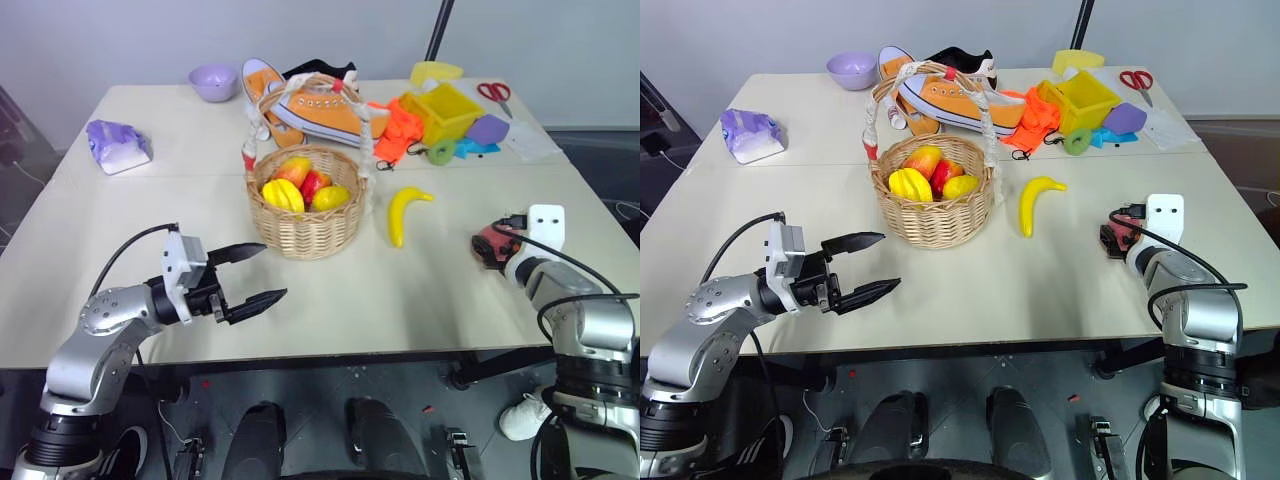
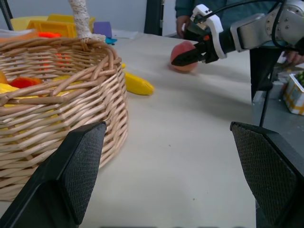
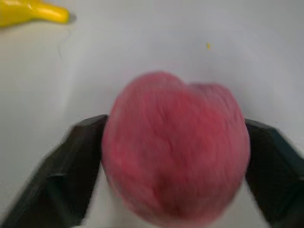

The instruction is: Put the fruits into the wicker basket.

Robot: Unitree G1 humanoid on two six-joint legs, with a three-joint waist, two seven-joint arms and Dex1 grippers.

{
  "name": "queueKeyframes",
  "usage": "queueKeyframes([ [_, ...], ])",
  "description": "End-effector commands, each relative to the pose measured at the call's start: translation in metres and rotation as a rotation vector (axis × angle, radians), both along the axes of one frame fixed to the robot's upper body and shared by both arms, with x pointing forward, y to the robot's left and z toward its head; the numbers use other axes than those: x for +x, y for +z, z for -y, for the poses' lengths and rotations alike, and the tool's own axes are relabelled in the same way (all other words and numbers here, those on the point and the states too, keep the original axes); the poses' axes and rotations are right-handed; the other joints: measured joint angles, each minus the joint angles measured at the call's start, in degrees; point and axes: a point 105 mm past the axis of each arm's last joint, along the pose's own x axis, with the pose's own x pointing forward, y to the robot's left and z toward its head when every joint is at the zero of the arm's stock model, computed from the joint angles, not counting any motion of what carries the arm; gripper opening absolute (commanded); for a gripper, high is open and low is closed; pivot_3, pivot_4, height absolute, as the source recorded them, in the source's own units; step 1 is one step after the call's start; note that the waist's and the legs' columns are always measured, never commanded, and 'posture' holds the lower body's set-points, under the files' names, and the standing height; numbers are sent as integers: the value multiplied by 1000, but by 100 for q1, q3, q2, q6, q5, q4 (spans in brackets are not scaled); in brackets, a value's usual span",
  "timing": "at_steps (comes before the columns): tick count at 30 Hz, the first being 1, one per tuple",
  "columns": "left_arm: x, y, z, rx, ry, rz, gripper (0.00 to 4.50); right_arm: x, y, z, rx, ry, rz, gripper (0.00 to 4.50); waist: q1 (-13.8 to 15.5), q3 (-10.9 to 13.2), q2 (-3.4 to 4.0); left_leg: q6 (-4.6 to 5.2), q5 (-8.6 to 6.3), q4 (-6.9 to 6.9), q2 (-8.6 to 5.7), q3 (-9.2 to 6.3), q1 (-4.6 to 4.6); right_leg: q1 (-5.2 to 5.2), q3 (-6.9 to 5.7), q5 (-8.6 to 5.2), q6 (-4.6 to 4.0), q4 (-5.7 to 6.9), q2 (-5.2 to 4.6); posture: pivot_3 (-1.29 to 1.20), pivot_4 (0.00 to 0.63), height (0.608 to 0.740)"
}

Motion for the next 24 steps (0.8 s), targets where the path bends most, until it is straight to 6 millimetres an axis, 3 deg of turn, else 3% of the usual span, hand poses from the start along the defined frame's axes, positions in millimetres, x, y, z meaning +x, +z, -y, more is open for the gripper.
queueKeyframes([
  [1, -2, 16, -2, -10, 13, 62, 4488, 2, 15, 0, -10, 7, 57, 2689, 6, 0, 0, 0, 0, 0, 0, 0, 0, 0, 0, 0, 0, 0, 0, 0, 150, 740],
  [4, 3, 15, -8, -9, 64, 65, 4488, -1, 21, -3, 10, 21, 73, 2689, 4, 0, 0, 0, 0, 0, 0, 0, 0, 0, 0, 0, 0, 0, 0, 0, 150, 740],
  [7, 13, 30, -15, -68, 138, 85, 4488, -3, 57, -25, 1, 143, 175, 2689, 4, 1, 1, 0, 0, 0, 0, 0, -1, 0, 0, 0, 0, 0, 0, 0, 150, 740],
  [10, 19, 36, -24, -89, 213, 109, 4488, -13, 102, -88, 87, 461, 292, 2689, -34, 2, 5, 0, 0, -1, 1, -2, -1, -2, 0, 1, 3, 2, 1, 0, 150, 740],
  [12, 25, 33, -33, -95, 268, 104, 4488, -26, 119, -128, 149, 670, 310, 2689, -114, 2, 4, 1, 0, -2, 4, -4, 1, -2, 0, 2, 4, 3, 4, 0, 150, 740],
  [17, 37, 25, -48, -39, 393, 134, 4488, -36, 135, -201, 132, 970, 328, 2689, -133, -2, -6, 3, -2, -6, 11, -17, 0, -1, -10, 1, 2, 3, 14, 0, 150, 740],
  [21, 42, 29, -48, -78, 455, 165, 4488, -23, 131, -246, 118, 1056, 358, 2689, -129, -2, -6, 3, -2, -1, 11, -13, -4, -3, -9, 3, 0, 2, 12, 0, 150, 740],
  [24, 37, 27, -40, -83, 438, 160, 4488, -4, 133, -260, 28, 1025, 426, 2689, -119, -4, -10, 2, -2, 0, 10, -11, -6, -2, -9, 3, 0, 0, 10, 0, 150, 740],
])
